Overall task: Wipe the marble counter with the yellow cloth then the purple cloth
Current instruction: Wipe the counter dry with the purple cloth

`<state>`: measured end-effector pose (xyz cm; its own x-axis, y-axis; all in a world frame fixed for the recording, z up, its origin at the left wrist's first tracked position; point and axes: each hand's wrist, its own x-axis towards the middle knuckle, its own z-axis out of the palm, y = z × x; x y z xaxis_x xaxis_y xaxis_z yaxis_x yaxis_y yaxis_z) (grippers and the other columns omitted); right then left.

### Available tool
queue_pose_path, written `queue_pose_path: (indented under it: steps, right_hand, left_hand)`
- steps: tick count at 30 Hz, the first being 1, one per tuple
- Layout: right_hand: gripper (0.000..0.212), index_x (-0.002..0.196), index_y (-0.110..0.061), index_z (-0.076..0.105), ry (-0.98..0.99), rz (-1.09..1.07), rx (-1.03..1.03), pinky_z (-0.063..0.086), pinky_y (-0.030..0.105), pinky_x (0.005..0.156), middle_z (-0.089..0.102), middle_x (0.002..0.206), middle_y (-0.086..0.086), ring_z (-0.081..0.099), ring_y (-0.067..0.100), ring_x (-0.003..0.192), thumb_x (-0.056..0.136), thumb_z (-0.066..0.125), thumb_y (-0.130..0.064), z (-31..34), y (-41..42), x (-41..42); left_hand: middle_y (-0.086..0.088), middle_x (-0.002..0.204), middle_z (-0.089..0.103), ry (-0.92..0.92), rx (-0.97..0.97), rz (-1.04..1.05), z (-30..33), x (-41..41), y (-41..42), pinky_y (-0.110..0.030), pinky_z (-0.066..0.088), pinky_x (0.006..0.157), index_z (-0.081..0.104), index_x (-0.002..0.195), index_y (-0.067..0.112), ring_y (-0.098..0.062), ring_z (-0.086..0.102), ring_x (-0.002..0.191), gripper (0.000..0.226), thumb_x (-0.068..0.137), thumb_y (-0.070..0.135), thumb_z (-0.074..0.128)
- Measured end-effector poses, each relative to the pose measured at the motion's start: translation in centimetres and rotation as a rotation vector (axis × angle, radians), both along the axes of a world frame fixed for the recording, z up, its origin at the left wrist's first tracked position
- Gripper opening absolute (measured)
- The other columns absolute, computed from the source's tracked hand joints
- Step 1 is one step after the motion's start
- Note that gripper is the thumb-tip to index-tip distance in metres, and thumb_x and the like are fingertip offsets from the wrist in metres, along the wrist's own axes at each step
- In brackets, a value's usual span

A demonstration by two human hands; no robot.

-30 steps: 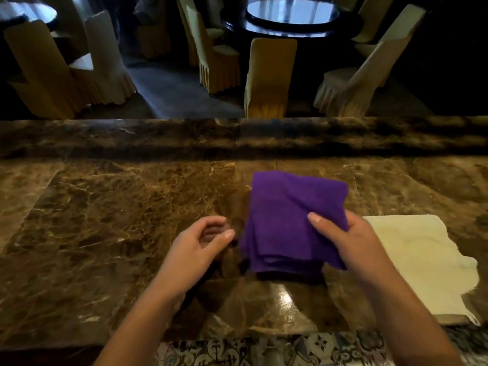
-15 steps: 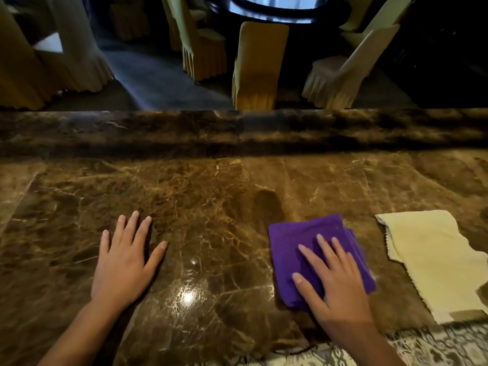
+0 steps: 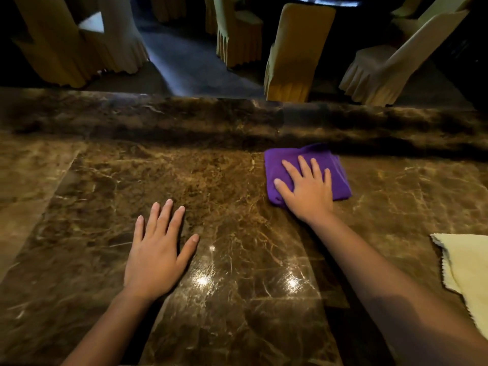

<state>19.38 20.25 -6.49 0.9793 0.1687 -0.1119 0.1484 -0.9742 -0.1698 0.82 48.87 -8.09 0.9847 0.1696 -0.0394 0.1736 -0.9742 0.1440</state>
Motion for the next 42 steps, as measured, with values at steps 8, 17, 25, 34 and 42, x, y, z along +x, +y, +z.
queue_pose_path:
  steps: [8, 17, 25, 34, 42]
  right_hand:
    - [0.067, 0.155, -0.044, 0.030, -0.013, 0.246, 0.065, 0.009, 0.058, 0.125, 0.027, 0.168, 0.002, 0.014, 0.028, 0.158, 0.093, 0.028, -0.070, 0.2, 2.8, -12.3]
    - [0.066, 0.151, -0.044, 0.039, -0.059, 0.087, 0.005, 0.015, 0.055, 0.125, 0.035, 0.165, -0.002, 0.024, 0.026, 0.155, 0.091, 0.031, -0.071, -0.4, -3.3, -15.2]
    - [0.067, 0.157, -0.038, 0.028, -0.001, -0.048, 0.017, 0.005, 0.059, 0.125, 0.020, 0.171, 0.005, 0.010, 0.032, 0.157, 0.097, 0.028, -0.067, 0.1, 5.6, -4.2]
    - [0.062, 0.154, -0.045, 0.033, 0.006, 0.569, 0.069, 0.006, 0.059, 0.125, 0.025, 0.169, -0.001, 0.011, 0.028, 0.158, 0.096, 0.033, -0.067, -0.1, 6.7, -21.5]
    - [0.068, 0.153, -0.040, 0.036, -0.056, 0.180, -0.036, 0.013, 0.060, 0.124, 0.032, 0.166, 0.002, 0.020, 0.032, 0.155, 0.092, 0.028, -0.067, -0.7, -1.8, -14.7]
  left_hand:
    - [-0.004, 0.171, 0.020, -0.030, -0.014, -0.008, -0.1, 0.0, 0.2, -0.051, 0.009, 0.128, 0.028, 0.160, 0.024, -0.024, 0.008, 0.159, 0.080, 0.095, 0.069, 0.017]
    - [-0.009, 0.168, 0.029, -0.073, -0.019, 0.055, 0.0, -3.0, 4.6, -0.060, 0.012, 0.123, 0.043, 0.152, 0.023, -0.031, 0.015, 0.158, 0.081, 0.089, 0.072, 0.030]
    - [-0.005, 0.172, 0.016, -0.032, -0.006, 0.189, -0.1, -5.4, 6.1, -0.054, 0.006, 0.127, 0.026, 0.160, 0.031, -0.026, 0.005, 0.160, 0.079, 0.094, 0.072, 0.016]
    - [-0.013, 0.171, 0.017, -0.064, -0.014, 0.374, 0.0, -5.1, 6.2, -0.057, 0.006, 0.126, 0.029, 0.159, 0.024, -0.033, 0.005, 0.159, 0.073, 0.099, 0.065, 0.033]
    - [-0.010, 0.173, 0.010, -0.037, -0.024, 0.346, -0.2, -5.1, 6.3, -0.055, 0.001, 0.127, 0.021, 0.161, 0.025, -0.029, 0.000, 0.160, 0.072, 0.101, 0.064, 0.024]
